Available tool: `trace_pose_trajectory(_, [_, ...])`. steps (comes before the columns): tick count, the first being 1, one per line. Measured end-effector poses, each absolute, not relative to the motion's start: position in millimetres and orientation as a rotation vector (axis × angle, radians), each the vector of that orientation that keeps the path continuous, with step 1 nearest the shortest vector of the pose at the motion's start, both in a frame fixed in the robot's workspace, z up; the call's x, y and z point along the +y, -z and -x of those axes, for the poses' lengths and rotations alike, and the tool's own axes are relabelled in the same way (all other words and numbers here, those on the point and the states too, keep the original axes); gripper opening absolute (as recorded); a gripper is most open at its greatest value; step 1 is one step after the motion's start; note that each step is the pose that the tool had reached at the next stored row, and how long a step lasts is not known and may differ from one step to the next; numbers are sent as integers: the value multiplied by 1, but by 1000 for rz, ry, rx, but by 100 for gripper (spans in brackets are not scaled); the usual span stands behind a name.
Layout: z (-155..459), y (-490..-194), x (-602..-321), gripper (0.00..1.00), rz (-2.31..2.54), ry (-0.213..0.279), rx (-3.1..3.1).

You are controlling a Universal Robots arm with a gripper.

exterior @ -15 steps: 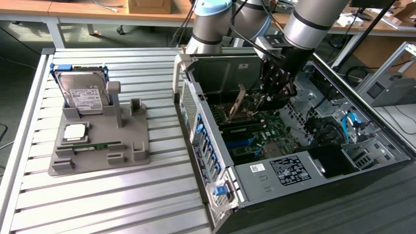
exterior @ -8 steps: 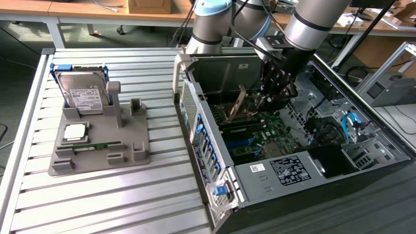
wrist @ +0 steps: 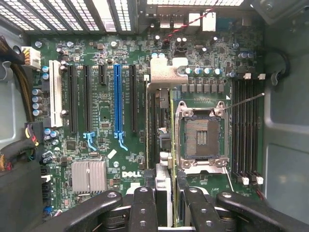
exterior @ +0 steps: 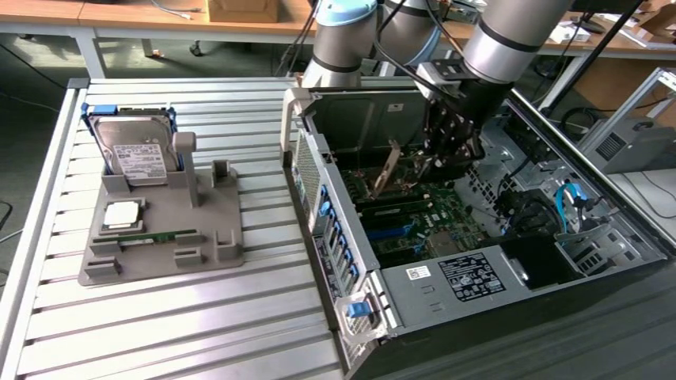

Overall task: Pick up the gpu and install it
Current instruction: 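Insert the gpu into the slot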

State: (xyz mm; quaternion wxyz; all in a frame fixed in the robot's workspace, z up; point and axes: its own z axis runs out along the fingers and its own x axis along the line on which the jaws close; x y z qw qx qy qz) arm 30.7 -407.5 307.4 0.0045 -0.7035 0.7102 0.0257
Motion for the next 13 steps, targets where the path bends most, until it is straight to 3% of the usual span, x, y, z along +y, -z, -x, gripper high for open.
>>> trace_pose_trajectory(13, [-29, -307, -412, 27, 2204, -80, 2225])
